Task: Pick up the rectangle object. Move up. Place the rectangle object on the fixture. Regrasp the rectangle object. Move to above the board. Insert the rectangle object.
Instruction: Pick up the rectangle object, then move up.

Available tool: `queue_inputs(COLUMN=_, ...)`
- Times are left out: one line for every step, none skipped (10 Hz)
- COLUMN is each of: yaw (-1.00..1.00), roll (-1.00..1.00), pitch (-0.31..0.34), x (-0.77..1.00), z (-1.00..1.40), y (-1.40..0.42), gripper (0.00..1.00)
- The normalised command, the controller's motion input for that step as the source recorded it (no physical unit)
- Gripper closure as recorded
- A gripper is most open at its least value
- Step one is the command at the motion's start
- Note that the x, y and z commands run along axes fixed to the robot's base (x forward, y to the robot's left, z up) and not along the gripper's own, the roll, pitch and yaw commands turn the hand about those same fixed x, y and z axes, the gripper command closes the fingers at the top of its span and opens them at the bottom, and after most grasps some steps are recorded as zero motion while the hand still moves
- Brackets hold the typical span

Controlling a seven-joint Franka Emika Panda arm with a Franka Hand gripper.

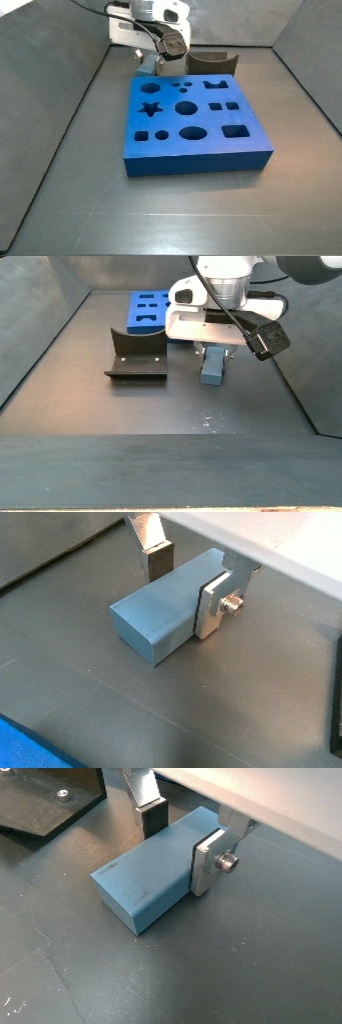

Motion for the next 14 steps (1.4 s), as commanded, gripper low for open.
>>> queue_inputs(yaw=0.00, roll=0.00, pitch=0.000, x=0.00, z=0.00, y=0.00, gripper=1.00)
queue_inputs(yaw=0.00, roll=0.00, pitch=0.000, x=0.00, z=0.00, y=0.00, gripper=1.00)
queue_inputs(yaw=0.00, roll=0.00, pitch=0.000, x=0.00, z=0.00, y=0.00, gripper=1.00)
queue_inputs(yaw=0.00, roll=0.00, pitch=0.000, x=0.00, z=0.00, y=0.00, gripper=1.00)
queue_inputs(yaw=0.00, roll=0.00, pitch=0.000, x=0.00, z=0.00, y=0.00, gripper=1.00)
queue_inputs(yaw=0.00, roll=0.00, pitch=0.000, x=0.00, z=0.00, y=0.00, gripper=1.00)
queue_inputs(yaw=0.00, roll=0.00, pitch=0.000, x=0.00, z=0.00, y=0.00, gripper=1.00)
queue_inputs(yaw=0.00, roll=0.00, pitch=0.000, x=0.00, z=0.00, y=0.00, gripper=1.00)
queue_inputs(yaw=0.00, roll=0.00, pitch=0.000, x=0.00, z=0.00, y=0.00, gripper=1.00)
queue_inputs(yaw=0.00, roll=0.00, pitch=0.000, x=0.00, z=0.00, y=0.00, gripper=1.00)
queue_inputs(yaw=0.00, roll=0.00, pitch=0.000, x=0.00, z=0.00, y=0.00, gripper=1.00)
queue_inputs(yaw=0.00, roll=0.00, pitch=0.000, x=0.00, z=0.53, y=0.00, gripper=1.00)
queue_inputs(yaw=-0.01, roll=-0.02, pitch=0.060, x=-0.07, z=0.49, y=-0.05, gripper=1.00)
queue_inputs(yaw=-0.01, roll=-0.01, pitch=0.086, x=-0.09, z=0.41, y=-0.04, gripper=1.00)
